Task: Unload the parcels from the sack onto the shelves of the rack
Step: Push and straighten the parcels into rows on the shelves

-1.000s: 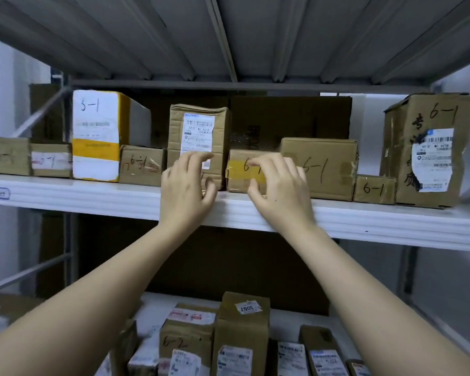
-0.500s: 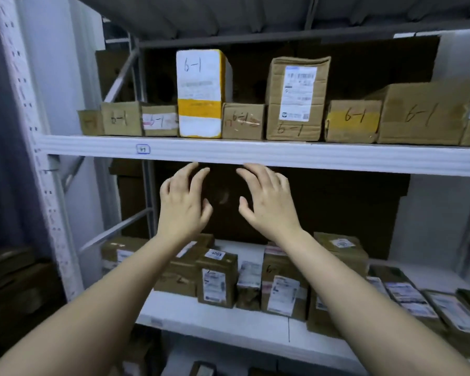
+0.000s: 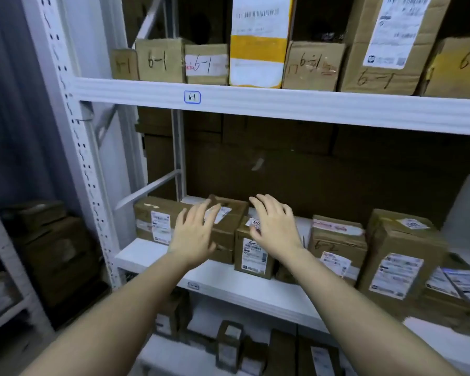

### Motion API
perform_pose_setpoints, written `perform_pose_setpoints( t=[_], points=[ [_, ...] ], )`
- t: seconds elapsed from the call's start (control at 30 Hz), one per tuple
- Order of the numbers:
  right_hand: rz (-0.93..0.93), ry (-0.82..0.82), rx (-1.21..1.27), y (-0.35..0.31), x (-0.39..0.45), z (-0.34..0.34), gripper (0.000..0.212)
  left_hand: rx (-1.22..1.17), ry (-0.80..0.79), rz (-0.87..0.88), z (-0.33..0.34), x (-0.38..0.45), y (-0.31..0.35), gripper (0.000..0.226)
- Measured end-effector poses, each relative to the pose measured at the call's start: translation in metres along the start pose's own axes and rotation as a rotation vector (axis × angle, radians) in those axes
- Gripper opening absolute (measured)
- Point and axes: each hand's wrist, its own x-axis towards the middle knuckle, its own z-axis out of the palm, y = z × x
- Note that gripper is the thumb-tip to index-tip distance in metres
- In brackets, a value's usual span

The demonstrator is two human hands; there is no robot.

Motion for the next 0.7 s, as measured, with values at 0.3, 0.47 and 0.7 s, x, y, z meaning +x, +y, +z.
perform_pose_setpoints(
  t=[0.3,0.47,0.7],
  points=[
    [0.106,-0.327,-0.051,0.005,0.011,0.087,0.080,-0.053,-0.328,-0.038,0.074,0.021,0.017,0.082],
    [0.157,-0.388,-0.098,-0.001,0.013,0.110,0.087,-0.065,-0.410,-0.044,0.101,0.041,0.013,0.084],
    [0.203,-0.443,-0.140,-0.005,0.017,0.124,0.084,-0.031,-0.469,0.046,0.130,0.084,-0.005,0.092]
  ],
)
